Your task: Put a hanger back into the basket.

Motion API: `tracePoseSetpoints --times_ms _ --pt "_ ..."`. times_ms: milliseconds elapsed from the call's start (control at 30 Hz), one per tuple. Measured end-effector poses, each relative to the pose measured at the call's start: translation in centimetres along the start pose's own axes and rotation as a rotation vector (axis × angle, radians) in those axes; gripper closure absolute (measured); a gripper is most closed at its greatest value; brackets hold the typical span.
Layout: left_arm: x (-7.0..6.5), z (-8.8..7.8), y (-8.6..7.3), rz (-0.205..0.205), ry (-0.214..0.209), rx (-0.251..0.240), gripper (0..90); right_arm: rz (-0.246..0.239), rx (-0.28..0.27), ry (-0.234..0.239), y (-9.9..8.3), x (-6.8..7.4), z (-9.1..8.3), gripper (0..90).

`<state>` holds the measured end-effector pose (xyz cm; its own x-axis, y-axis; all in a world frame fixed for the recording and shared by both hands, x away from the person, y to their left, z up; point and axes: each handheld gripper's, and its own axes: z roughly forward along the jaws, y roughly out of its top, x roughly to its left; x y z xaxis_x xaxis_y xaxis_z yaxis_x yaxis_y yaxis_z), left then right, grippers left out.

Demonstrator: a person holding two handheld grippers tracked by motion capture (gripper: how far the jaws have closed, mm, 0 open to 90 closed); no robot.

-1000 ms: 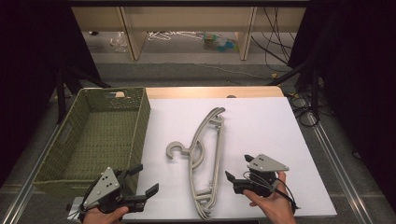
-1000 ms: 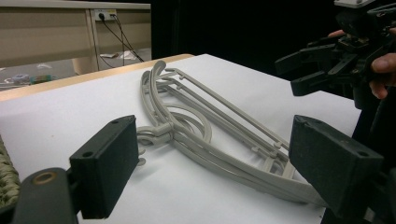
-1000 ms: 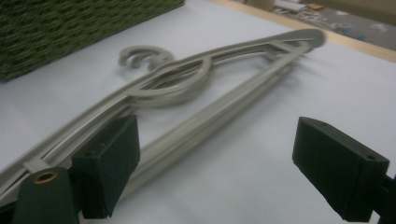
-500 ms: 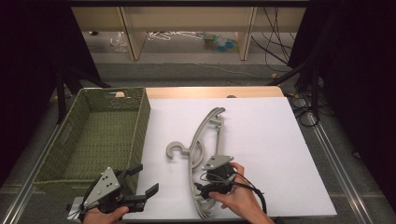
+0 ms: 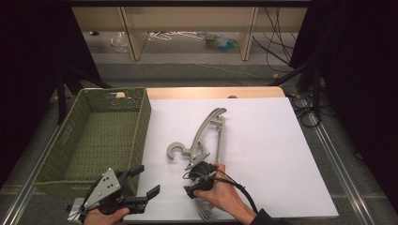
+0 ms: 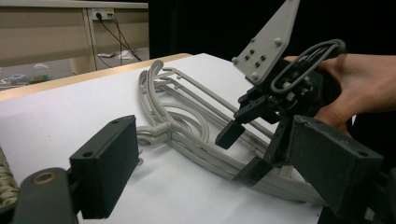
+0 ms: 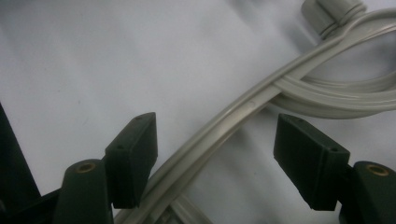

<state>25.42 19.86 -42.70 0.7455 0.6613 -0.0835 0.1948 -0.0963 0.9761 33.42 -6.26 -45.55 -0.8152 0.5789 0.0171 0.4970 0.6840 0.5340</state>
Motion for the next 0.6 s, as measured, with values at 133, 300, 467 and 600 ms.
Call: tracePoseSetpoints --times_ms 133,300,467,600 --pt "0.0 0.0 0.0 -0.002 -0.001 -0.003 15.8 0.026 0.030 0.023 0.4 -0.3 0.7 35.0" --pt "-0.1 0.0 0.0 -0.011 -0.020 -0.018 15.8 0.046 0.044 0.052 0.6 -0.6 1.0 38.2" --pt "-0.2 0.0 0.1 -0.006 -0.022 -0.016 15.8 0.065 0.064 0.069 0.8 -0.9 1.4 42.0" --pt "-0.2 -0.1 0.1 -0.007 -0.024 -0.017 15.8 0.078 0.073 0.077 0.8 -1.0 1.2 45.9"
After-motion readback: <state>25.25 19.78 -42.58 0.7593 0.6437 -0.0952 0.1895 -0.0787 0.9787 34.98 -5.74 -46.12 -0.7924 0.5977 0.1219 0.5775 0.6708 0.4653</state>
